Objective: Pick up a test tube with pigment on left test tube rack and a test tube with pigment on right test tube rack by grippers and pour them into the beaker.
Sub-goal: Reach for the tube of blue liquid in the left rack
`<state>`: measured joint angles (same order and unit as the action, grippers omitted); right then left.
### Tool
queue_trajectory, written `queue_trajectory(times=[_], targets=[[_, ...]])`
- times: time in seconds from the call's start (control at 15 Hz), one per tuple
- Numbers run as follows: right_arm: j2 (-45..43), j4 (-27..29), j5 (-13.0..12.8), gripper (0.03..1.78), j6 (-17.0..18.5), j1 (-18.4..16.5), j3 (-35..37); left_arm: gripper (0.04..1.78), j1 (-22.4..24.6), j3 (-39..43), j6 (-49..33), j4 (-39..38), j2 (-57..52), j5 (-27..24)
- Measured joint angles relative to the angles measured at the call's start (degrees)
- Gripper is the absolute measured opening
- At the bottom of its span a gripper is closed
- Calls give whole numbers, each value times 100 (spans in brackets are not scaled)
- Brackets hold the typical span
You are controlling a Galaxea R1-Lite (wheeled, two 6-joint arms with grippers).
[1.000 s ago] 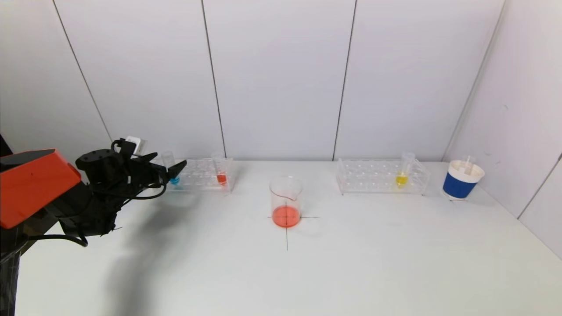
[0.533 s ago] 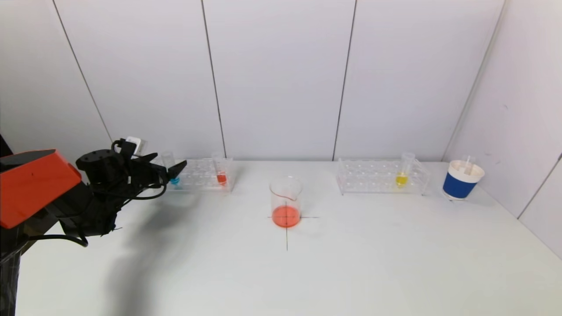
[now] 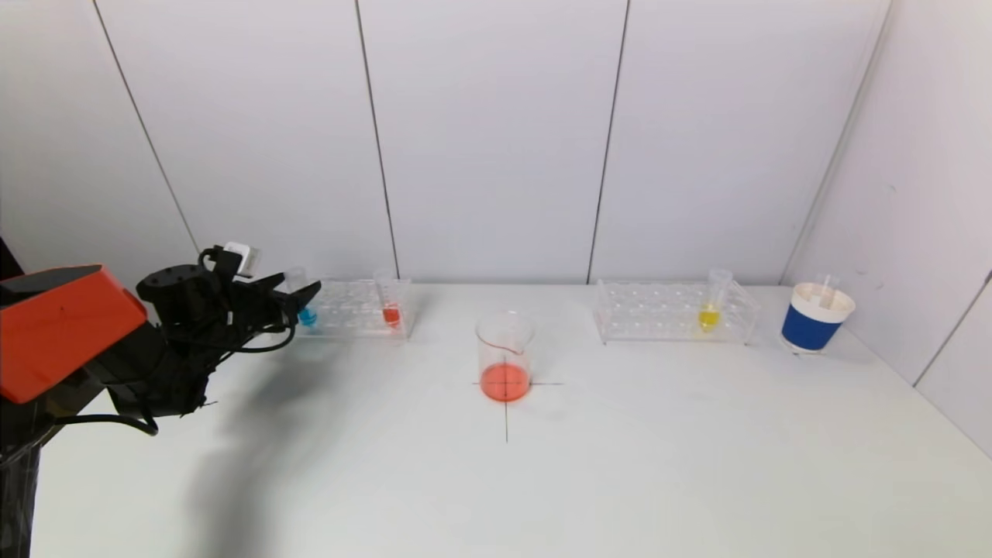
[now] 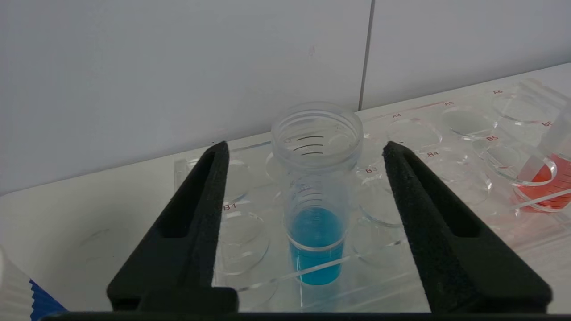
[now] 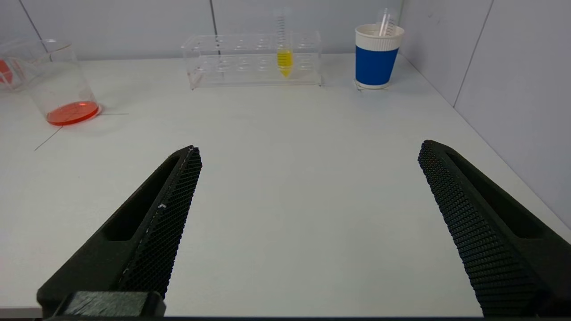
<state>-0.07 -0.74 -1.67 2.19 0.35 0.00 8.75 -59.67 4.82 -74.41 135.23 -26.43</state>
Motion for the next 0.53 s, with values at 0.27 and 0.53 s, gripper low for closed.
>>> queue_trajectory(times=[0.27, 0.53], targets=[[0, 0, 0, 177, 0, 0, 0, 48, -2, -33, -2, 0, 24, 2], [0, 0, 0, 177, 0, 0, 0, 45, 1, -44, -2, -4, 38, 0]])
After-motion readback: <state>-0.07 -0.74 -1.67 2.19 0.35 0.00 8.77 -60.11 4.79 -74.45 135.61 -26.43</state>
